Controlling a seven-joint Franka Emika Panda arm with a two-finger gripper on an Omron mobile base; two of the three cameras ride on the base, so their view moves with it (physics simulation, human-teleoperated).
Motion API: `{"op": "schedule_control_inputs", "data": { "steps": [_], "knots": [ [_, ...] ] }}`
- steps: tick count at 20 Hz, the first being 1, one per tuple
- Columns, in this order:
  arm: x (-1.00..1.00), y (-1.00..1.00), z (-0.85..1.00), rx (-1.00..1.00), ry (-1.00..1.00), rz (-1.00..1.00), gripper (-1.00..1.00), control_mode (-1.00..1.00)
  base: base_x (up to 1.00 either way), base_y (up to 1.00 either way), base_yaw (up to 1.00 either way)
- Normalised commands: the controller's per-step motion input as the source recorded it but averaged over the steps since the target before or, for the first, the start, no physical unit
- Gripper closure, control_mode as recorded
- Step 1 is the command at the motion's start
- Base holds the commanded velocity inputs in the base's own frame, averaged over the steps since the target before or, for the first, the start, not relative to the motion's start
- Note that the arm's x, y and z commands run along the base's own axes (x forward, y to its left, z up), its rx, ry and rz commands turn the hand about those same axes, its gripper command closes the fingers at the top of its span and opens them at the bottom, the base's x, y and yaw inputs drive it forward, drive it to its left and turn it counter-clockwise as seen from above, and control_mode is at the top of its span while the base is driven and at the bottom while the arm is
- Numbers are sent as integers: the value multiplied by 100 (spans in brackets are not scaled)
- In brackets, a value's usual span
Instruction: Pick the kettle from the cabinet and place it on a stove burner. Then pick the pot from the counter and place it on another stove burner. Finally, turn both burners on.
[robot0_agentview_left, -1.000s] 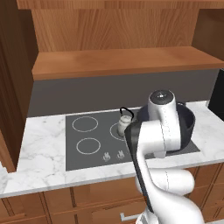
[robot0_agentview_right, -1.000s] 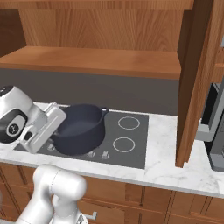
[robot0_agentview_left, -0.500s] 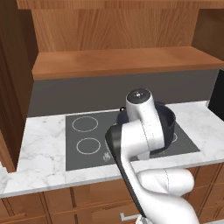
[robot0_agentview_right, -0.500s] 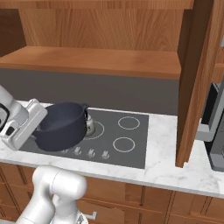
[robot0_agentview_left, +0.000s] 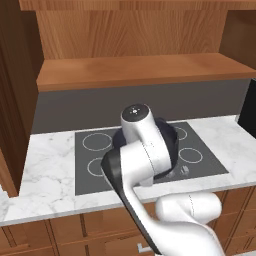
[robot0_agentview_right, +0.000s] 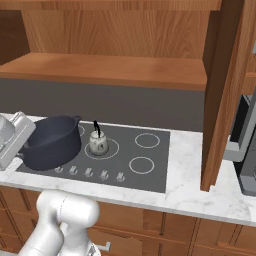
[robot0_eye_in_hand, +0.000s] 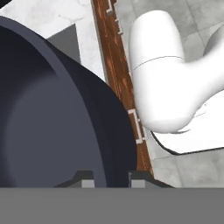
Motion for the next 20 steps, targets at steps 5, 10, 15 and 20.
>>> {"op": "schedule_control_inputs", "data": {
  "steps": [5,10,15,20],
  "knots": [
    [3,42,0,0,4,11,100,-100,0,0,0],
    [15,38,-2,0,0,11,100,-100,0,0,0],
    [12,38,-4,0,0,8,100,-100,0,0,0],
    [1,19,-13,0,1,11,100,-100,0,0,0]
  ]
}}
